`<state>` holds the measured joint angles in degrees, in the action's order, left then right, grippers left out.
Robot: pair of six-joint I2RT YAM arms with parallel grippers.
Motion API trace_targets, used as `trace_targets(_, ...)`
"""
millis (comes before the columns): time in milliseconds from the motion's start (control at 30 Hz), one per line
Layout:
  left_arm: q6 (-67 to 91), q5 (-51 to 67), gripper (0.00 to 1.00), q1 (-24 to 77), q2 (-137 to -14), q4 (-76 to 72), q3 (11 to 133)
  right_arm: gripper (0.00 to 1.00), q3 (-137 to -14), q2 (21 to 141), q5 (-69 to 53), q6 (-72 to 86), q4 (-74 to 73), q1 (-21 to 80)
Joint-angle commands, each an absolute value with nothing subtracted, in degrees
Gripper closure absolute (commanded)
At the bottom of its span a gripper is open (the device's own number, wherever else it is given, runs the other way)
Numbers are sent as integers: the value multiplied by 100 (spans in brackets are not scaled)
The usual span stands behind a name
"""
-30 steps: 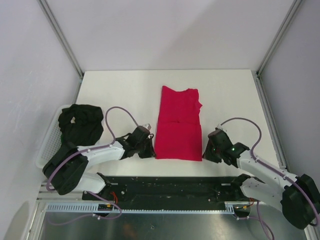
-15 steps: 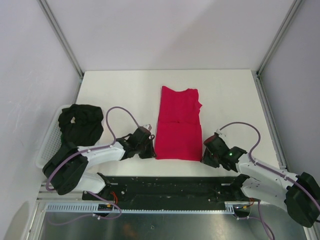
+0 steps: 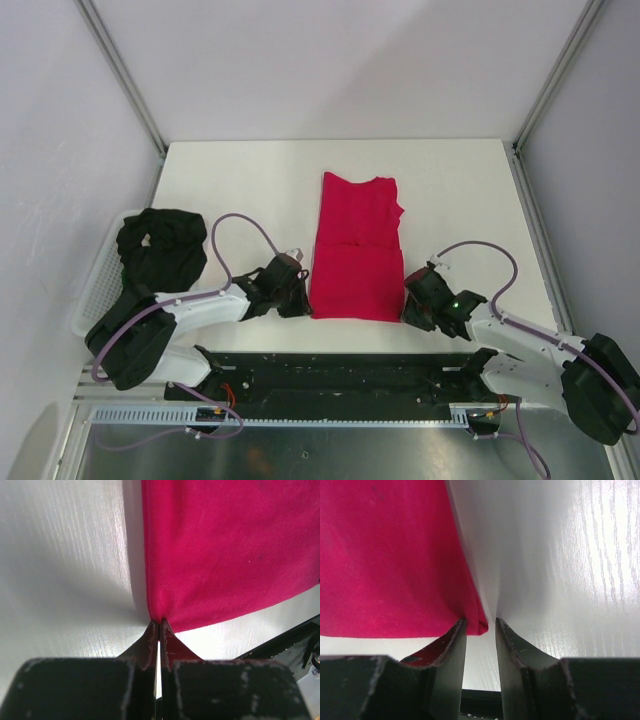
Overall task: Fold and stack the t-shirts
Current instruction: Grab one side of the 2/3 rectangular tshirt with both arms, then fold the long partially folded tshirt into a neat square
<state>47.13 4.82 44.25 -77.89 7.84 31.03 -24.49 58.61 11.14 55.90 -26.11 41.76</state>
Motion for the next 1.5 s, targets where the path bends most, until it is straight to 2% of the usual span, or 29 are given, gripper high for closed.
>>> trace_targets(0,4711,357,99,4460,-7693,782,3006,66,-2557,5991,1337,5635,-2562,4212)
trace_targets(200,4680,373,99,4456,-7746,774,3014,71,-2556,6063,1299,5638,-2472,4251)
trace_targets(367,4617,439,99,4456,-7744,783,3033,92,-2598,6041,1238,5586,-2536,4260)
trace_targets(467,4548,545,99,4458,-7691,789,3054,99,-2698,5823,1236,5521,-2794,4256)
trace_targets(733,4591,782,99,4887,-7123,986,2933,100,-2690,4767,1191,5733,-3825,4582)
trace_targets(967,4744,535,99,5220,-6509,1416,3051,100,-2924,3981,1363,5757,-4490,4748)
trace_targets(1233,4290,224,100,4949,-6707,1765,3892,100,-3780,4566,1474,5010,-4219,4194)
trace_targets(1467,3736,488,100,4030,-7695,1762,5501,100,-5048,6036,728,3905,-2988,2671)
